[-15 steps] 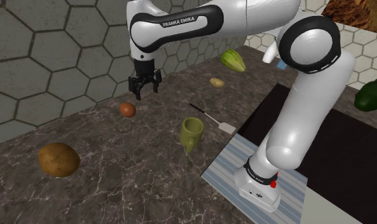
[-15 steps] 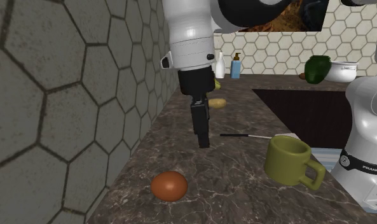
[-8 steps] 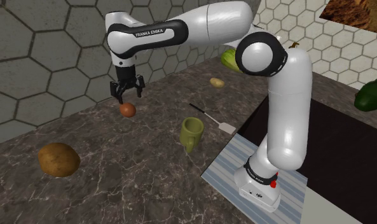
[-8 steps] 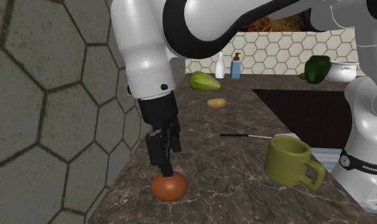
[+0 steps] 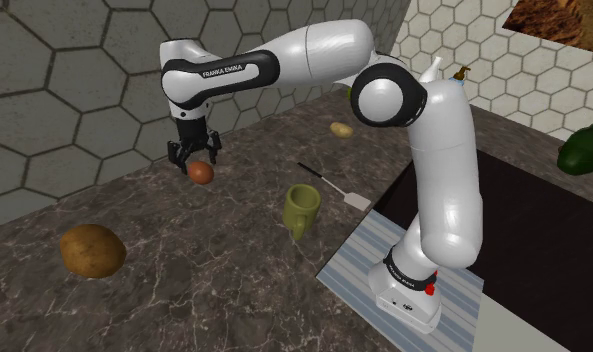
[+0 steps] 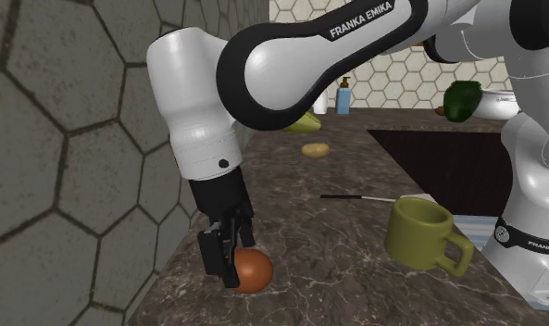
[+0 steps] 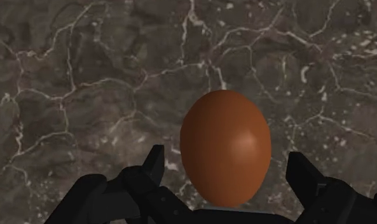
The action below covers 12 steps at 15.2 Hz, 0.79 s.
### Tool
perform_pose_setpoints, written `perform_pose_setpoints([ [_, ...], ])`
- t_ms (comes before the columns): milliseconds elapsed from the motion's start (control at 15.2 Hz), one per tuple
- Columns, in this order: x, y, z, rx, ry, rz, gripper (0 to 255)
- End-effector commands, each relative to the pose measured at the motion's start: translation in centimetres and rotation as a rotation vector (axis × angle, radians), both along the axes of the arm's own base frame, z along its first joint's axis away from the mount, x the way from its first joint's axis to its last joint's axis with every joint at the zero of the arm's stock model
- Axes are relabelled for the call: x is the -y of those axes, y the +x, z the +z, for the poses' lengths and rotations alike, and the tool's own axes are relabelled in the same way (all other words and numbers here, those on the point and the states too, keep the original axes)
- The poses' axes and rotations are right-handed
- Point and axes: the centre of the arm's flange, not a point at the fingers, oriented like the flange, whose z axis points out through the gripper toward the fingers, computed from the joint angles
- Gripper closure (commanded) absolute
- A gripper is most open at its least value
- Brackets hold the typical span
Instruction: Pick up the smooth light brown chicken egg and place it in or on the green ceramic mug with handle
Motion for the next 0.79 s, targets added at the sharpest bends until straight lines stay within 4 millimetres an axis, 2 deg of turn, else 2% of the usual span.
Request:
perform_pose_setpoints([
  [0, -0.12, -0.28, -1.28, 0.001, 0.0, 0.0, 0],
  [528, -0.12, -0.28, -1.27, 0.001, 0.0, 0.0, 0],
  [594, -0.12, -0.28, -1.27, 0.001, 0.0, 0.0, 255],
  [726, -0.13, -0.28, -1.26, 0.001, 0.0, 0.0, 255],
])
